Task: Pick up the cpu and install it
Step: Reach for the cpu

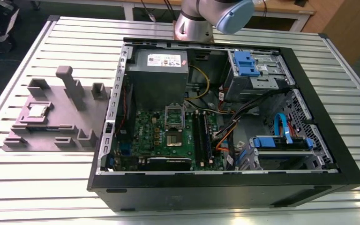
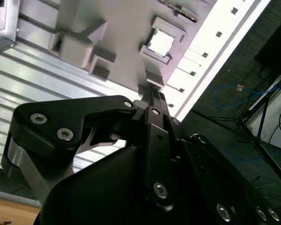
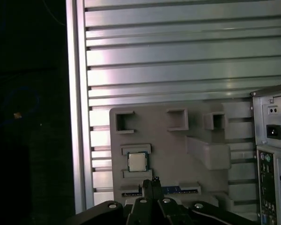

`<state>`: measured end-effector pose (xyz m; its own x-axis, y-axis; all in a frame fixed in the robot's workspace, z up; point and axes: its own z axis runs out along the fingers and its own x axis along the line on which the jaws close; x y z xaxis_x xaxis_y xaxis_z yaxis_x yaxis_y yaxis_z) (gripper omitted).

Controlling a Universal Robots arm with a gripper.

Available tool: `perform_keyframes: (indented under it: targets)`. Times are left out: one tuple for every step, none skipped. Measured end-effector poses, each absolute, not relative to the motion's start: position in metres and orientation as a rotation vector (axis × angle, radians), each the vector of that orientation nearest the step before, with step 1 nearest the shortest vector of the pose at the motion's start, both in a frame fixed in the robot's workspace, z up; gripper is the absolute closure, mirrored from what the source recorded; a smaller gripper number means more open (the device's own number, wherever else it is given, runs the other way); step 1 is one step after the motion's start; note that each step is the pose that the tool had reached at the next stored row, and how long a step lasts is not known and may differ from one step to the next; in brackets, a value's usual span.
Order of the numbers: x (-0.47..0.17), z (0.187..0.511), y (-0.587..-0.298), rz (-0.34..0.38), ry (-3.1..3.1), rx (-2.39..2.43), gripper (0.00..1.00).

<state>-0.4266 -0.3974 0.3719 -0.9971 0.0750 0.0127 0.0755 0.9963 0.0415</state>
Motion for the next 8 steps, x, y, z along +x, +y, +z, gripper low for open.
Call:
perform_keyframes:
  targets:
    - [-0.431, 0.371, -0.397, -0.066, -3.127, -0.118, 0.90]
    - [-0.436, 0.370, -0.397, -0.066, -3.127, -0.118, 0.90]
    - [-0.440, 0.369, -0.397, -0.066, -3.127, -0.118, 0.90]
    - [-0.457, 0.366, -0.397, -0.065, -3.126, -0.118, 0.90]
    - [-0.458, 0.366, -0.397, -0.066, -3.126, -0.118, 0.90]
    - [-0.459, 0.366, -0.397, -0.066, -3.126, -0.118, 0.90]
    - [-0.460, 0.366, -0.397, -0.066, -3.126, -0.118, 0.90]
    - [-0.460, 0.366, -0.397, -0.066, -3.126, -0.118, 0.90]
